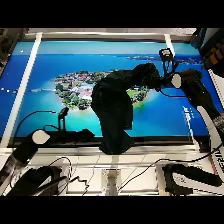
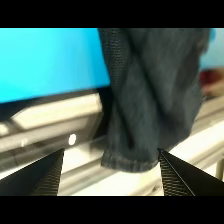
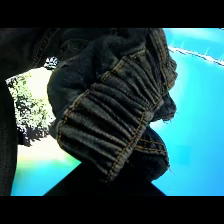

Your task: Fold the clothes and pants, and hang the long-sleeved shirts on hangers.

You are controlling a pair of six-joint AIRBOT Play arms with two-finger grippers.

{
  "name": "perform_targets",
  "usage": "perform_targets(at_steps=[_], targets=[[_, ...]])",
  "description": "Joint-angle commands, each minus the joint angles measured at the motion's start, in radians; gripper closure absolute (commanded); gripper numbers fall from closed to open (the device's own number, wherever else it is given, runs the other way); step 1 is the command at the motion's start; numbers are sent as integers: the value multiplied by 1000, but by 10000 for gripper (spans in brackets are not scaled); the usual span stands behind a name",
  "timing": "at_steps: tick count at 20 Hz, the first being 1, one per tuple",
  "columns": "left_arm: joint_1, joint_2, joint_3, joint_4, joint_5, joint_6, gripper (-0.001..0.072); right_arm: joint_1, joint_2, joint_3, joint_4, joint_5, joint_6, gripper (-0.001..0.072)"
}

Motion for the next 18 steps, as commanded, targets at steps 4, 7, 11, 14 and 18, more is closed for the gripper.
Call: perform_targets(at_steps=[4,7,11,14,18], targets=[[-199,-202,-9,-172,43,167,83,0,4,5,1,-5,0,640],[-255,-282,-9,-205,86,173,82,0,5,5,2,-3,0,641],[-254,-319,2,-262,184,192,211,0,13,6,1,-7,0,640],[-254,-341,16,-262,189,191,298,0,35,38,0,-7,0,640],[-255,-386,33,-262,180,190,359,0,61,138,-10,-6,0,640]])
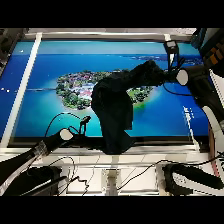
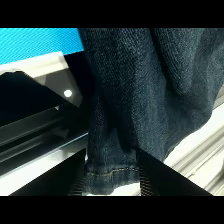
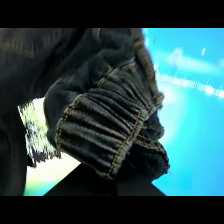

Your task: Fold the clothes and pants, and hang the long-sleeved shirts on hangers.

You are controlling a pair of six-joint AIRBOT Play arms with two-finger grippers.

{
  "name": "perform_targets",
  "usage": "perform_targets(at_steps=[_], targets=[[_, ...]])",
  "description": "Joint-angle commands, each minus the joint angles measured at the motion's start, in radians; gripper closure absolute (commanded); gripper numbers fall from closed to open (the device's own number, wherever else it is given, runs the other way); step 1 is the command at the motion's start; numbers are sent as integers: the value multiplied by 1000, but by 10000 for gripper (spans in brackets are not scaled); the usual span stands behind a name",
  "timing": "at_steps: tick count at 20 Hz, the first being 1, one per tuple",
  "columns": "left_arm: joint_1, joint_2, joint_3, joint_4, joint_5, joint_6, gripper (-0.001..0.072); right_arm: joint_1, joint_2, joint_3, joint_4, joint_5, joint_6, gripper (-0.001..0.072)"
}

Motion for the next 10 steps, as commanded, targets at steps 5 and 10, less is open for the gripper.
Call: perform_targets(at_steps=[5,10], targets=[[0,-51,54,8,-50,56,683,0,31,151,-60,-1,0,640],[167,-49,348,326,-141,18,684,-34,31,280,-117,-40,1,641]])
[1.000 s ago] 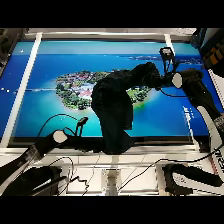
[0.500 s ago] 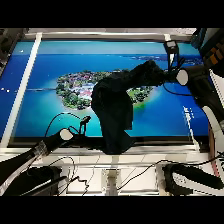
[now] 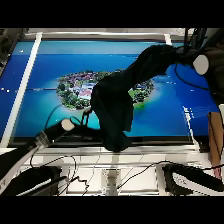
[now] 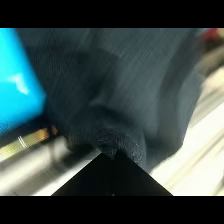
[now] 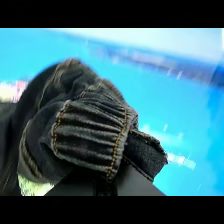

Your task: Fold the clothes and pants, and hang the long-sleeved shirts on hangers.

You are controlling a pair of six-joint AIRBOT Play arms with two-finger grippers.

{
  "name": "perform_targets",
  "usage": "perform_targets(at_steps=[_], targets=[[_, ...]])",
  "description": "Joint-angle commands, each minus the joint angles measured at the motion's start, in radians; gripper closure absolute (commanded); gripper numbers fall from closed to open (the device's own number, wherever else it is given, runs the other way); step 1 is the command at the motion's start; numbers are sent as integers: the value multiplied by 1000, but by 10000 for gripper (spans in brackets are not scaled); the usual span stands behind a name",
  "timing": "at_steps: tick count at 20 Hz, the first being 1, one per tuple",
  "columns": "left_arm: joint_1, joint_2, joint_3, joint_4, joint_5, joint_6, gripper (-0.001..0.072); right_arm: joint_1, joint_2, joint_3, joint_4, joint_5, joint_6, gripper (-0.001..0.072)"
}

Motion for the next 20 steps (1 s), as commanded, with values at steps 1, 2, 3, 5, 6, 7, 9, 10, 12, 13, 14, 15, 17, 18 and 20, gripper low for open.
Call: perform_targets(at_steps=[1,2,3,5,6,7,9,10,12,13,14,15,17,18,20], targets=[[148,-1,231,271,-100,-53,684,-56,2,109,-35,-45,2,642],[220,-1,323,353,-127,-85,684,-93,2,145,-34,-50,3,642],[288,-1,407,410,-139,-108,684,-140,2,181,-34,-50,3,642],[432,-1,571,444,-125,-121,685,-238,2,234,-34,-48,2,642],[489,-1,638,444,-106,-120,684,-291,2,256,-27,-45,2,642],[539,-1,699,444,-81,-120,685,-336,3,270,-16,-42,2,642],[604,-1,790,444,-21,-120,685,-406,3,296,-1,-11,1,642],[625,-1,828,444,23,-120,685,-426,3,311,13,10,0,642],[639,-1,882,446,129,-120,685,-438,4,337,16,9,0,642],[638,-1,903,459,188,-120,685,-438,4,353,19,10,0,642],[638,-1,914,459,235,-120,685,-437,5,368,19,13,0,642],[638,2,916,460,272,-119,685,-438,8,377,16,14,0,642],[646,5,916,506,285,-120,685,-438,17,379,-16,27,-5,642],[651,5,916,550,275,-120,684,-438,17,379,-38,44,-29,641],[660,5,916,642,240,-120,685,-454,10,379,-45,77,-55,641]])
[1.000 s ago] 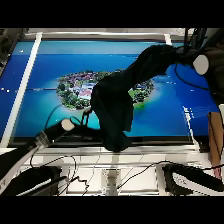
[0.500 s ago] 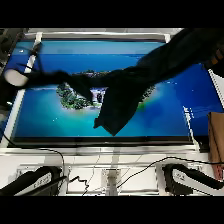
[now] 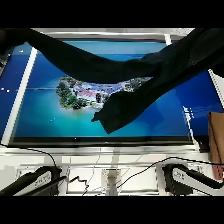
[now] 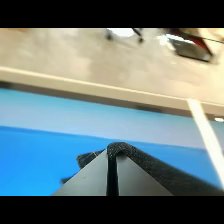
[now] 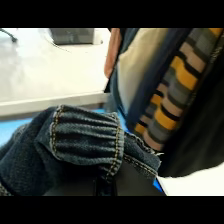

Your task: Fold the clothes and pants, and hang the long-sleeved shirts on hangers.

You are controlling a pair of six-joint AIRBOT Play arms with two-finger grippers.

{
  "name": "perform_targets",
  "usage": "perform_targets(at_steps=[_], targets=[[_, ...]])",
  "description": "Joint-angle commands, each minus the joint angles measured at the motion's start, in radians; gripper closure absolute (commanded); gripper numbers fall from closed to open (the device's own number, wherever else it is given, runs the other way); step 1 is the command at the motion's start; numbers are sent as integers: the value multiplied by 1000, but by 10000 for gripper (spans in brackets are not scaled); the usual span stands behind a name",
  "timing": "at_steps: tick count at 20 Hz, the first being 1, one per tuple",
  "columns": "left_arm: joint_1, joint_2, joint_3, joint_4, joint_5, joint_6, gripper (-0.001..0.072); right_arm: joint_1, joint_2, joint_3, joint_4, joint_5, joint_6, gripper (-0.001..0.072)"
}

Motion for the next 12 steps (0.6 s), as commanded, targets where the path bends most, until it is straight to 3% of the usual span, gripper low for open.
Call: perform_targets(at_steps=[1,8,12], targets=[[23,1,11,137,-10,0,684,-30,-7,1,-29,51,-30,641],[10,-127,11,125,-71,0,684,-93,-80,-239,82,64,-29,641],[-41,-254,11,125,0,0,683,-91,-192,-297,261,-89,-29,640]])
